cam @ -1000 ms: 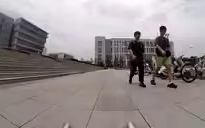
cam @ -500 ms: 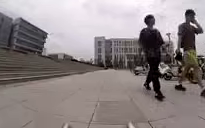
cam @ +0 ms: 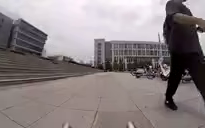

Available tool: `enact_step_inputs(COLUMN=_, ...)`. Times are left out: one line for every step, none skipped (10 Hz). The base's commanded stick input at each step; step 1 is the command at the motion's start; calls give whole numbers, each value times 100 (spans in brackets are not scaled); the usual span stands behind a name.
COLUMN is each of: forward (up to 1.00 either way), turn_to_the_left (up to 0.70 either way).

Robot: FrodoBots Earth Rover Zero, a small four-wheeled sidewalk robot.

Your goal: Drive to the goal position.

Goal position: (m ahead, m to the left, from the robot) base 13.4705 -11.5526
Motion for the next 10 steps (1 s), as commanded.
enact_step_inputs(forward=70, turn_to_the_left=-14)
enact_step_inputs(forward=70, turn_to_the_left=-14)
enact_step_inputs(forward=70, turn_to_the_left=-14)
enact_step_inputs(forward=70, turn_to_the_left=-14)
enact_step_inputs(forward=70, turn_to_the_left=-14)
enact_step_inputs(forward=70, turn_to_the_left=-14)
enact_step_inputs(forward=70, turn_to_the_left=-13)
enact_step_inputs(forward=70, turn_to_the_left=-8)
enact_step_inputs(forward=70, turn_to_the_left=-1)
enact_step_inputs(forward=70, turn_to_the_left=0)
